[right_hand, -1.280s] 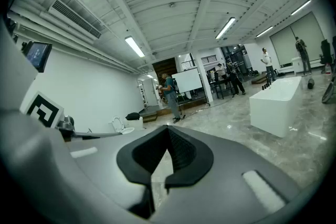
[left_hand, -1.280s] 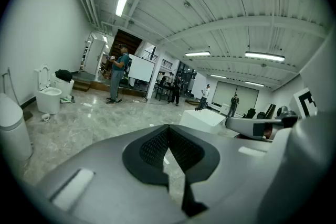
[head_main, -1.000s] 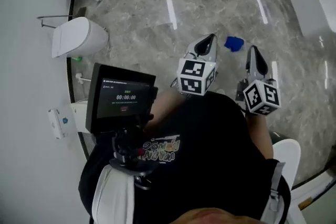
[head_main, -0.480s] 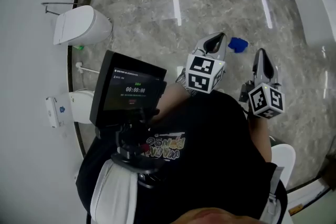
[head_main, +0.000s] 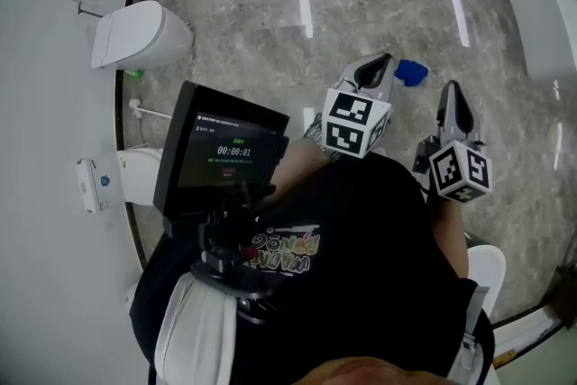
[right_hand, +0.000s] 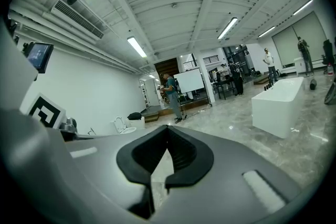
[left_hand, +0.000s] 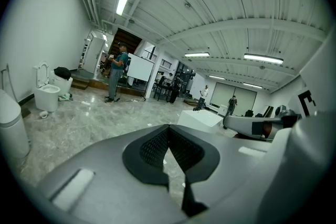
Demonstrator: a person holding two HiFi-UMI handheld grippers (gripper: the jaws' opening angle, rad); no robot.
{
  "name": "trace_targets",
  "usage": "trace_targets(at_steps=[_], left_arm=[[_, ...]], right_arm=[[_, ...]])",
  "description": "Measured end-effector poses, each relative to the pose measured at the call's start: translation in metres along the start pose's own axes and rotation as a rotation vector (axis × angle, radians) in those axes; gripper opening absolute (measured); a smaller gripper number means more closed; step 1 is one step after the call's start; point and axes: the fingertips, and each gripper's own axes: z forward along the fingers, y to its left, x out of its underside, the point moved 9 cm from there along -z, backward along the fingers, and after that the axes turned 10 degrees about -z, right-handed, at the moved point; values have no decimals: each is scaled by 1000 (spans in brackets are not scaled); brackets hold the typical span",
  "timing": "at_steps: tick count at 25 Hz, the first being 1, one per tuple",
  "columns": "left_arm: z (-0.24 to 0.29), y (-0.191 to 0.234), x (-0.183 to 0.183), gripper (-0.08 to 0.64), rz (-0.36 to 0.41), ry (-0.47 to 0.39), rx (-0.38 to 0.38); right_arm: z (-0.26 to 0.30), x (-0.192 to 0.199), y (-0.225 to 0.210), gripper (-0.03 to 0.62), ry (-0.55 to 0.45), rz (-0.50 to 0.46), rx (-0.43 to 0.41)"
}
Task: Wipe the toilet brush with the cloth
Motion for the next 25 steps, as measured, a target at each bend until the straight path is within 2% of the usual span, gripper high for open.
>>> trace_targets(at_steps=[15, 22, 25], left_arm=[[2, -2, 4, 2, -61, 6, 12], [0, -4, 14, 2, -71, 48, 11], [-6, 17, 25, 2, -85, 66, 2]], right_arm=[[0, -4, 5, 5, 11, 1, -64], [-5, 5, 5, 5, 51, 24, -58], [1, 23, 21, 5, 59, 37, -59]])
